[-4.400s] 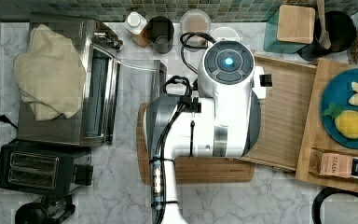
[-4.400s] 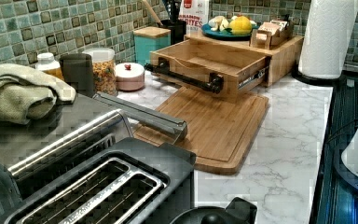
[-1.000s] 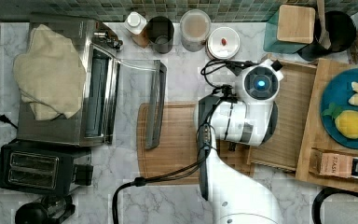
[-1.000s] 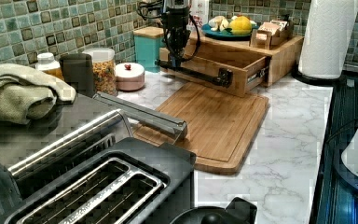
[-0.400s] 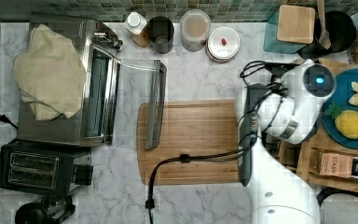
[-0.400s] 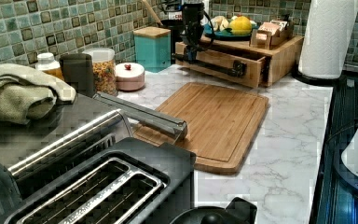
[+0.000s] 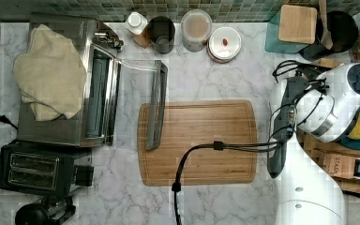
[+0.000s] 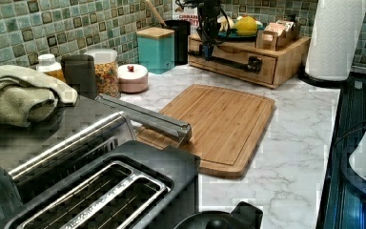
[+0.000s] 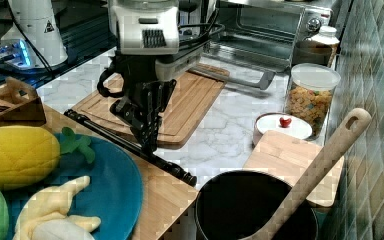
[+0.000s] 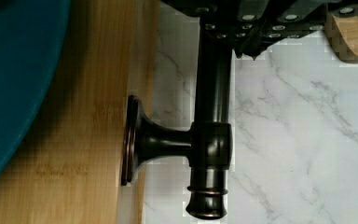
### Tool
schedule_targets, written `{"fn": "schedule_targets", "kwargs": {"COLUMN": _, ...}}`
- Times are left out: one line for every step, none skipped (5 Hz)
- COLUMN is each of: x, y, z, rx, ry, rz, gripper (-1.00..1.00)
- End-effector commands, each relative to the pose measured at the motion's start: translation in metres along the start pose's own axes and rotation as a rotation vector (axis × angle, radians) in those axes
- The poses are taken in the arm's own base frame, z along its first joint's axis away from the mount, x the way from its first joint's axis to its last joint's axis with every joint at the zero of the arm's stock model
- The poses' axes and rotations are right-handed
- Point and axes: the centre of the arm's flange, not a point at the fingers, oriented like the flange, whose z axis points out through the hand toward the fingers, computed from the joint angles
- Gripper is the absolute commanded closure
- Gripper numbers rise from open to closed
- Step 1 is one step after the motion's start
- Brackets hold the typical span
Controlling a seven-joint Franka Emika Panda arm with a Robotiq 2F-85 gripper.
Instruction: Close the drawer.
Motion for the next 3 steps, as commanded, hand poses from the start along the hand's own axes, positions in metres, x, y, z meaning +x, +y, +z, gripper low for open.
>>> {"fn": "schedule_targets", "kwargs": {"x": -0.0536, "y": 0.1410, "z": -0.0080, "rx": -0.131, "ry": 0.061, "rz": 0.305, "gripper": 1.00}}
{"fn": "schedule_targets", "kwargs": {"x": -0.0535, "y": 0.1409, "z": -0.0081, "rx": -0.131, "ry": 0.062, "rz": 0.305, "gripper": 1.00}}
{"fn": "schedule_targets", "kwargs": {"x": -0.0537, "y": 0.1411, "z": -0.0079, "rx": -0.131, "ry": 0.061, "rz": 0.305, "gripper": 1.00}}
